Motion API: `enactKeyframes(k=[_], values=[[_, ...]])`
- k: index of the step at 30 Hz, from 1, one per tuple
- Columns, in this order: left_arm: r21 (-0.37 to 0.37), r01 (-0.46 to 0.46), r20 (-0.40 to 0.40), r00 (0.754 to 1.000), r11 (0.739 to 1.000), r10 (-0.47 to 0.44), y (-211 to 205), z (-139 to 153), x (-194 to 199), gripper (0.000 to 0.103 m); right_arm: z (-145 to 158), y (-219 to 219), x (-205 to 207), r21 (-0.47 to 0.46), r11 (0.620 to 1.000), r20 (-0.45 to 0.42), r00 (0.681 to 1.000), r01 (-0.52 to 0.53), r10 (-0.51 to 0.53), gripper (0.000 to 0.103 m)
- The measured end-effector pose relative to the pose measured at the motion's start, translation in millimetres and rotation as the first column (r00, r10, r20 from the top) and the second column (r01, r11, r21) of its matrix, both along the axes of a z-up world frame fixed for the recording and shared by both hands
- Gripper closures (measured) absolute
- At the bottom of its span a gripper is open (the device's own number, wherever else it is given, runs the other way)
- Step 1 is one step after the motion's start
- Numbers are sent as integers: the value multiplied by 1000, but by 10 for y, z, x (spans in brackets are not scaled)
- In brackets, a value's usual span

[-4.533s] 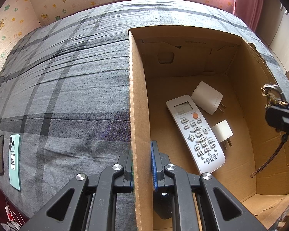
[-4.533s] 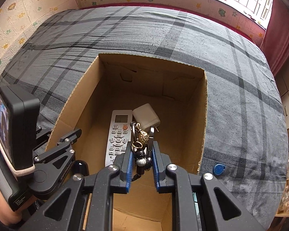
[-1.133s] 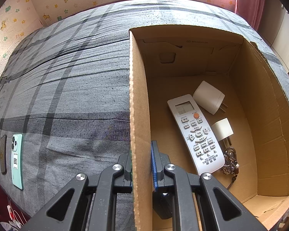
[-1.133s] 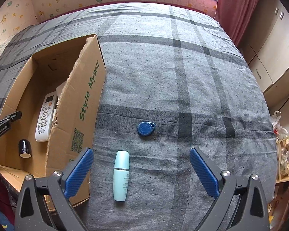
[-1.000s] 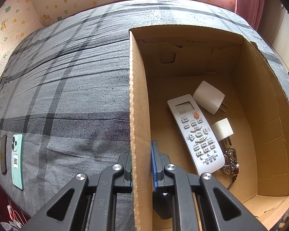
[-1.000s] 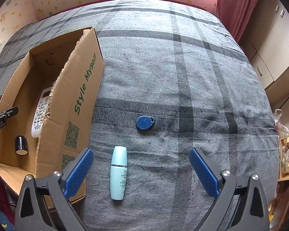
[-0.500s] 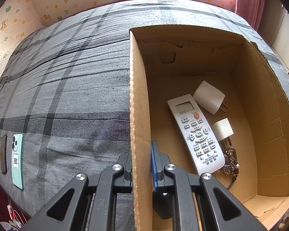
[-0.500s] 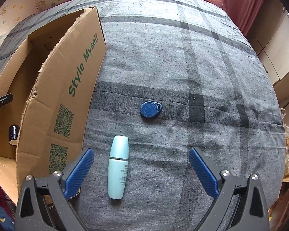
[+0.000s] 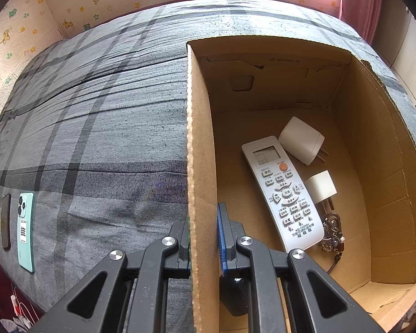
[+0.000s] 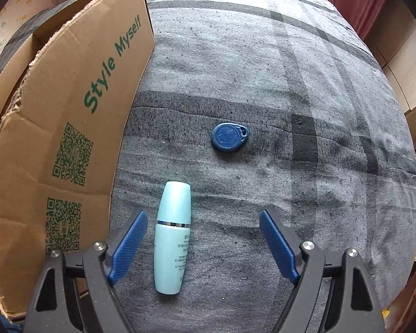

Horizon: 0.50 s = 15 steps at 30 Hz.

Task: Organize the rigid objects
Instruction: 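Withdraw the right gripper to the light-blue bottle on the bed, then close the right gripper on the light-blue bottle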

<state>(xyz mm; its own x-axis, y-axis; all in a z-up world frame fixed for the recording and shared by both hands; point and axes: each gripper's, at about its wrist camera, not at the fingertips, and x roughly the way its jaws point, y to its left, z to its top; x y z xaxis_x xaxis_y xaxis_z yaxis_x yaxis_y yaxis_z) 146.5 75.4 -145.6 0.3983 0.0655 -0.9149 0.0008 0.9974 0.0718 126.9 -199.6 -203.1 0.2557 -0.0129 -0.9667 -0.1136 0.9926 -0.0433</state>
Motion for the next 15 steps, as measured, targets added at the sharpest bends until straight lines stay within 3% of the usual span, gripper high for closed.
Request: enactKeyframes(k=[9, 12, 14, 15], values=[[2, -1, -1, 1000, 1000, 1, 0, 1, 2, 89, -131, 54, 13, 39, 999, -29, 1000, -8, 9, 40], [2, -1, 0, 1000, 1000, 1, -1, 0, 2, 89, -142, 54, 23, 58, 998, -38, 999, 0, 2, 57], [2, -1, 0, 1000, 1000, 1, 0, 1, 2, 89, -136, 67, 28, 66, 998, -43, 999, 4, -1, 75], [2, -1, -1, 1000, 1000, 1, -1, 0, 2, 89, -130, 67, 29, 71, 997, -43, 999, 5, -2, 76]])
